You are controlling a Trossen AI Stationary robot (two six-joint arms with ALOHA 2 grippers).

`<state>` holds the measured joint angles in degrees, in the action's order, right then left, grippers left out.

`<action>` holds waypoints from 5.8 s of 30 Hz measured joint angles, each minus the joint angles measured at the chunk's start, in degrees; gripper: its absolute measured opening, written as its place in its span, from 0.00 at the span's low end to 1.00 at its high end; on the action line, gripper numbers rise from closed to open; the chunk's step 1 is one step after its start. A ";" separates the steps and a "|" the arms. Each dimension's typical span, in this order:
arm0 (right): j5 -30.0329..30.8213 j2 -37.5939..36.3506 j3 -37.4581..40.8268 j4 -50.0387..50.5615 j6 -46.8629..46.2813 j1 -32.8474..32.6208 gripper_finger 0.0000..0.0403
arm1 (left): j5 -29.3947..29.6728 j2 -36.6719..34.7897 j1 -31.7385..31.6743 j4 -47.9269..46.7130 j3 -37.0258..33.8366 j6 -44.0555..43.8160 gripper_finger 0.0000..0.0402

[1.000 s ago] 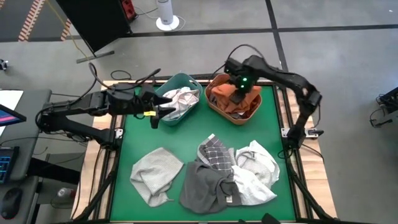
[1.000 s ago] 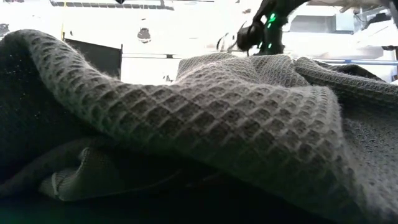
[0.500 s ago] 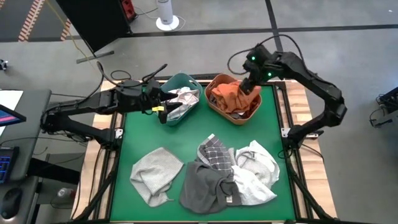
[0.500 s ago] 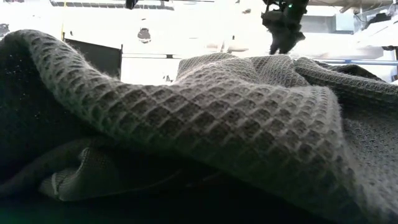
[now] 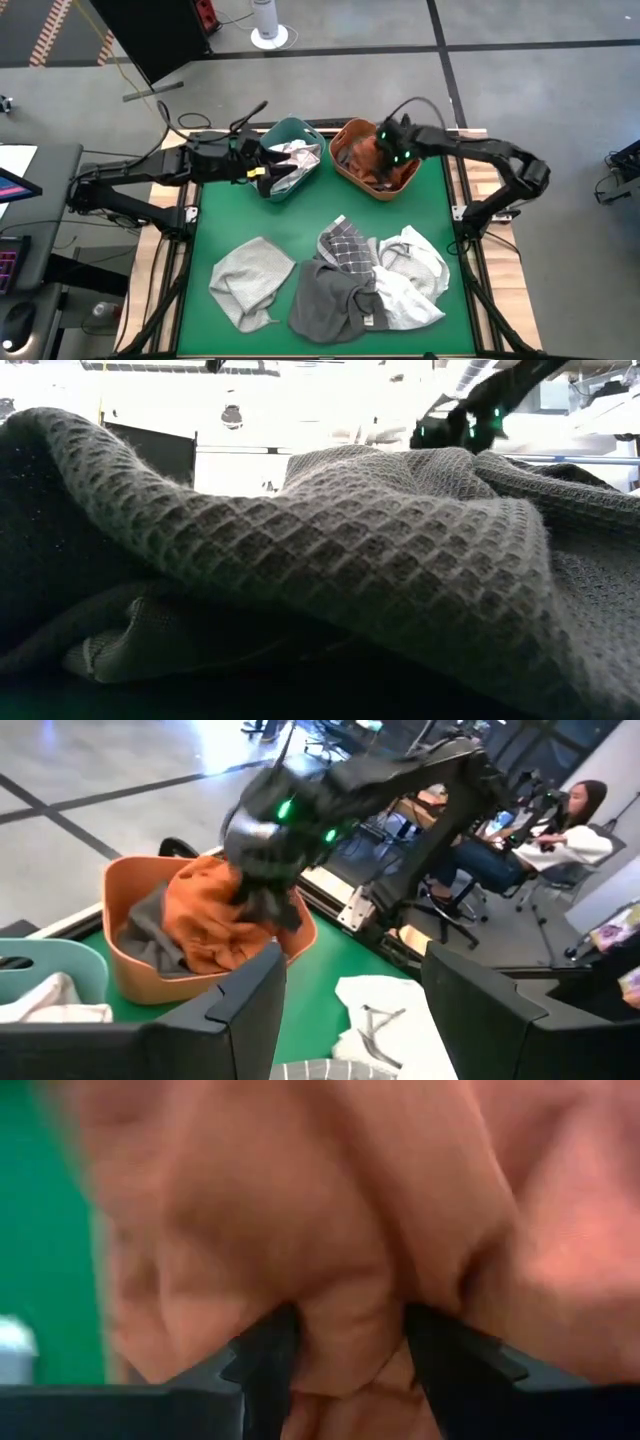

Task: Sort towels by color in basket
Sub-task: Put the orange towel into the orange bin, then put the gray patterned towel into the orange bin

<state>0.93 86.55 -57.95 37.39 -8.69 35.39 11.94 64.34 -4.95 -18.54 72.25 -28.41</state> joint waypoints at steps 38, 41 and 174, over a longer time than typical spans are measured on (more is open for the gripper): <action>0.18 17.27 -7.56 -5.82 0.08 -1.05 0.51 | -3.16 -0.27 1.70 -3.00 0.00 -2.69 0.56; -0.39 19.33 -7.82 -4.55 0.11 -1.22 0.51 | -3.15 -0.31 1.81 -3.61 0.00 -2.95 0.56; 19.76 -35.87 13.21 -2.43 -29.96 -63.38 0.51 | -18.96 43.67 9.45 -23.49 24.85 11.32 0.56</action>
<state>20.69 50.67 -44.74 34.96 -38.64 -27.99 -7.01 108.01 4.50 -42.03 97.10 -17.08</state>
